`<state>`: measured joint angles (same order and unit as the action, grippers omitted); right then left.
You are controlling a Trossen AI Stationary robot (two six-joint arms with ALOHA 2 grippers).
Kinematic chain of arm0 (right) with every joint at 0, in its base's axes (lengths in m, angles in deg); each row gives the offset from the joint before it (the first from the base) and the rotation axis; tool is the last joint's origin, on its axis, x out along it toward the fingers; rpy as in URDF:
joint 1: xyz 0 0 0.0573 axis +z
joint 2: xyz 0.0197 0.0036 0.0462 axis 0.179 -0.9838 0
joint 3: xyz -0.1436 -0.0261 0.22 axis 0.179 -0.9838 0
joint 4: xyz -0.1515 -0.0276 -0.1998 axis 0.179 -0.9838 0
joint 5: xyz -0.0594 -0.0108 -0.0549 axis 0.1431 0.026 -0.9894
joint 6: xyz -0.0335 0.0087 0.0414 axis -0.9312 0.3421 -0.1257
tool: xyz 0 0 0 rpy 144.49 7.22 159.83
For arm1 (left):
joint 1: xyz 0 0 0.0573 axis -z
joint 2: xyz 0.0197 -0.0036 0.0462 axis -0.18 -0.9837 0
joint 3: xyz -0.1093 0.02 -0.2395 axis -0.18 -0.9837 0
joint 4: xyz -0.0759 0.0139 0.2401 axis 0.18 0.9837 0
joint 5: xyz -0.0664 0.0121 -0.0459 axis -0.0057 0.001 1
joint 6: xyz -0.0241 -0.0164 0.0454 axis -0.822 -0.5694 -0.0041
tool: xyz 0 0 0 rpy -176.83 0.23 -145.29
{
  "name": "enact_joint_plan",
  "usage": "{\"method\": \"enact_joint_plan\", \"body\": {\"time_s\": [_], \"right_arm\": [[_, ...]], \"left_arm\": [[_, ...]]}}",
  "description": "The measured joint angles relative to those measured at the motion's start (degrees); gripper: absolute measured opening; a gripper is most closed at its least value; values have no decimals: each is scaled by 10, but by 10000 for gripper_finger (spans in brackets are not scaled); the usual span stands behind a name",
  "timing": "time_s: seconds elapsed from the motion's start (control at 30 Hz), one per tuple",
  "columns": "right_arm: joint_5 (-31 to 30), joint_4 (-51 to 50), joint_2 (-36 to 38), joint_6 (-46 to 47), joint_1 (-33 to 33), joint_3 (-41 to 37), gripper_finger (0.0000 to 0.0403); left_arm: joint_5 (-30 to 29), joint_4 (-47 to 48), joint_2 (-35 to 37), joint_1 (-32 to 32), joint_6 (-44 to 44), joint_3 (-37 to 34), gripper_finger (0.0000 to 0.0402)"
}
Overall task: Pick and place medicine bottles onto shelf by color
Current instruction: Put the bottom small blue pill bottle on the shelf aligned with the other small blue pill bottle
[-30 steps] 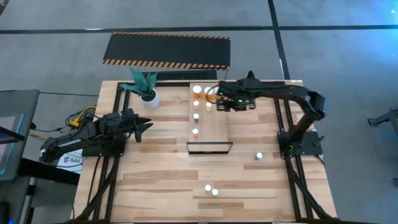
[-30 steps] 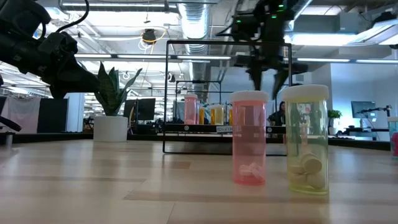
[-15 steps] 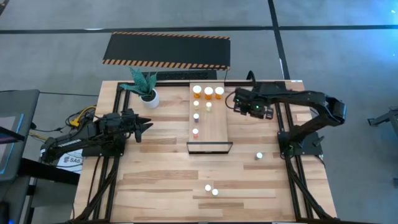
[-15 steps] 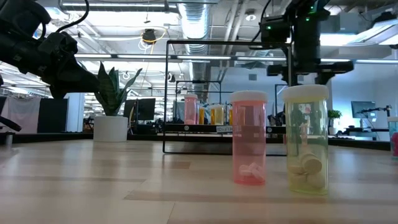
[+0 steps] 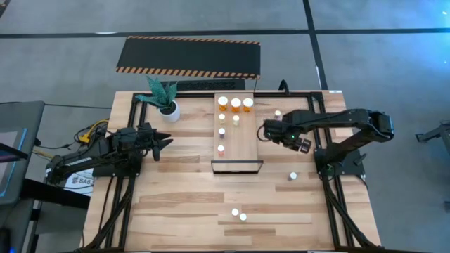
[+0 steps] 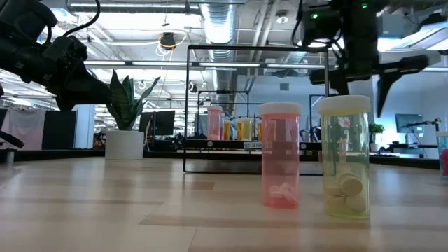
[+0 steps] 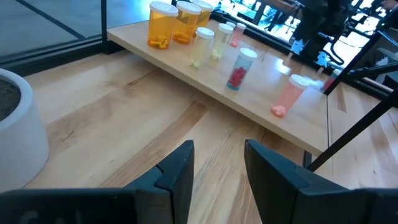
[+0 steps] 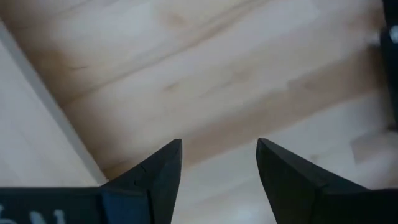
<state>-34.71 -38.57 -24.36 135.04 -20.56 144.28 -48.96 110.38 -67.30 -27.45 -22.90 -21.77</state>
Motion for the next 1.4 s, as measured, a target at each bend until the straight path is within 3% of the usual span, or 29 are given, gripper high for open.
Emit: {"method": "enact_joint_plan", "body": {"time_s": [0.17, 0.4, 0.73, 1.17, 1.4], "right_arm": [[6, 6, 30, 115, 65, -49, 230], [61, 60, 80, 277, 159, -107, 235], [63, 71, 58, 473, 291, -115, 275], [55, 103, 46, 505, 316, -140, 388], [56, 213, 70, 502, 307, -211, 391]], "left_arm": [[0, 0, 0, 0, 0, 0, 128], [0, 0, 0, 0, 0, 0, 128], [0, 0, 0, 0, 0, 0, 128], [0, 0, 0, 0, 0, 0, 128], [0, 0, 0, 0, 0, 0, 128]]}}
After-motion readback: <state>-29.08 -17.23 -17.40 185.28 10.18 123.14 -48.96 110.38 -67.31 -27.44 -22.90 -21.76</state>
